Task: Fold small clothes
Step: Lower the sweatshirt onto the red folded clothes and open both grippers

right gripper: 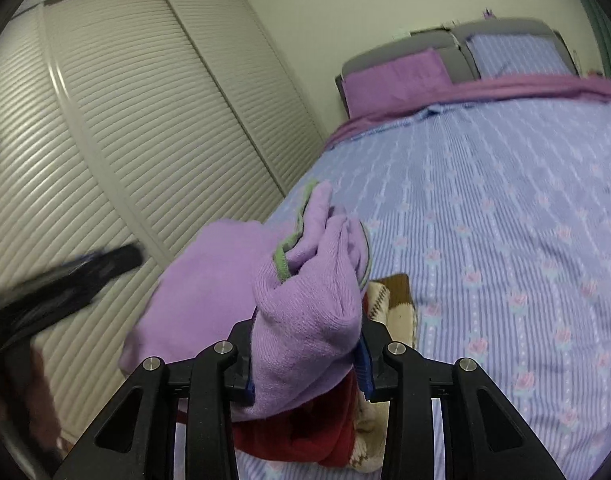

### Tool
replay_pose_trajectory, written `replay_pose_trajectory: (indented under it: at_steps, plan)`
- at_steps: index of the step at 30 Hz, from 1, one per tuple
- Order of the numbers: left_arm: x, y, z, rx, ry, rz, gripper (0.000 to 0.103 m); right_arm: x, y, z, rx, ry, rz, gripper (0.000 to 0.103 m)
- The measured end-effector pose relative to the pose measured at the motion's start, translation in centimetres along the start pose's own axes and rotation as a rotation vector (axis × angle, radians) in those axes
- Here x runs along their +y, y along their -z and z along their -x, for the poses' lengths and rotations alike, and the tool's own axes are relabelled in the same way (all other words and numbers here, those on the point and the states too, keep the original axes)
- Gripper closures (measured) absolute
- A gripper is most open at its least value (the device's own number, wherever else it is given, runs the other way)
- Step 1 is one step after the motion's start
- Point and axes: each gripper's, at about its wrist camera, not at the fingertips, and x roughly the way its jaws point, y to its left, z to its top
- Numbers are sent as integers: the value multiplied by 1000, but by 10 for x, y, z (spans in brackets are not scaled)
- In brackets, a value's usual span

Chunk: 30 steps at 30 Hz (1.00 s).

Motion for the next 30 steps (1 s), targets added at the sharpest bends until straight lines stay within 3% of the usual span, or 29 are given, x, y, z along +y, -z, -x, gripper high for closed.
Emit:
replay_pose_trajectory:
  at_steps: [5, 13, 14, 16, 17, 18, 26, 30]
  plan:
    - [0, 46, 18, -3, 10, -15, 34, -2, -1, -1, 13, -9, -7, 66]
    - [-10, 64, 7, 32, 90, 56, 39, 1, 0, 2, 28, -5, 0, 66]
    - [-16, 65, 1, 62, 114, 51, 43, 1, -2, 0, 31, -9, -4, 65]
    - [-23, 67, -4, 49, 101, 33, 53, -1, -3, -1, 39, -12, -15, 65]
    - [-23, 66, -7, 54, 90, 41, 67, -1, -3, -1, 38, -12, -12, 65]
    - [-23, 64, -12, 72, 91, 59, 73, -1, -3, -2, 39, -12, -9, 65]
    - [1, 42, 0, 0, 104, 128, 78, 0, 1, 3, 50, -93, -25, 65]
    - [8, 59, -19, 61, 79, 120, 78, -5, 9, 0, 57, -94, -35, 60]
